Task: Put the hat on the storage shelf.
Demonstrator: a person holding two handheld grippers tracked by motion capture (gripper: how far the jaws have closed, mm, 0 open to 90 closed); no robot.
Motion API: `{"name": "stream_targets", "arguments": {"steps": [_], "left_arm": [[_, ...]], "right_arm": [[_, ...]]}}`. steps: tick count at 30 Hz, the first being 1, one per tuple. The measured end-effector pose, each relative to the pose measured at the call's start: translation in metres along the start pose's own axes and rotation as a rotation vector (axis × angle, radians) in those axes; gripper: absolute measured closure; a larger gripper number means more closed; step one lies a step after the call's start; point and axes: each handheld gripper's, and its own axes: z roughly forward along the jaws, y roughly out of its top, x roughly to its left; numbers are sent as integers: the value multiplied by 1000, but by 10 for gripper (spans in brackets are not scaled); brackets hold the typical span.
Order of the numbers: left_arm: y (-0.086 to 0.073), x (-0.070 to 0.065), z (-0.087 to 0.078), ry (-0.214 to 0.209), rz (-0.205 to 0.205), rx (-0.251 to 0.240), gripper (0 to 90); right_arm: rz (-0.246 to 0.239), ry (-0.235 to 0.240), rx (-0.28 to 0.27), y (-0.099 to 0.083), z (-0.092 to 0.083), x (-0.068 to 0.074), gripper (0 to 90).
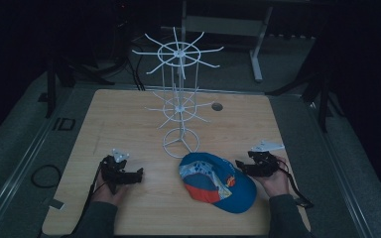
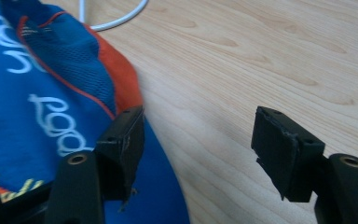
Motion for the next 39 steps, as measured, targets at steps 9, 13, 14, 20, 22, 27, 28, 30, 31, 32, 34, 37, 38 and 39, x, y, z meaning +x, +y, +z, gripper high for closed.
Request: {"name": "stream_targets", "arguments": {"steps": [9, 13, 14, 20, 22, 27, 28, 30, 31, 32, 34, 37, 38, 39], "left_arm": [[0, 0, 0, 0, 2, 1, 1], [0, 0, 0, 0, 2, 1, 0], [0, 0, 0, 0, 2, 1, 1], [0, 0, 0, -1, 2, 1, 0], [0, 0, 0, -1, 3, 2, 1], [0, 0, 0, -2, 0, -1, 0], [0, 0, 0, -2, 1, 0, 1], [0, 0, 0, -2, 1, 0, 1], [0, 0, 0, -2, 0, -1, 1], [0, 0, 0, -2, 0, -1, 1], [0, 0, 0, -2, 3, -1, 0], [0, 0, 0, -2, 3, 0, 1], [0, 0, 0, -2, 5, 0, 1], [0, 0, 0, -2, 4, 0, 1]], "right_arm": [[-37, 70, 11, 15, -7, 13, 377], [-27, 141, 20, 24, -8, 13, 382], [-27, 146, 23, 26, -8, 13, 381], [-50, 150, 35, 41, -10, 17, 403], [-54, 134, 52, 46, -10, 18, 416], [-59, 143, 70, 57, -8, 19, 426], [-68, 153, 73, 60, -8, 20, 428], [-83, 173, 79, 64, -8, 23, 427], [-89, 182, 79, 66, -8, 24, 426], [-89, 182, 79, 66, -8, 24, 426], [-100, 198, 82, 72, -7, 28, 424], [-117, 213, 93, 76, -5, 33, 439], [-127, 221, 101, 77, -5, 35, 448], [-137, 232, 107, 78, -4, 36, 449]]}}
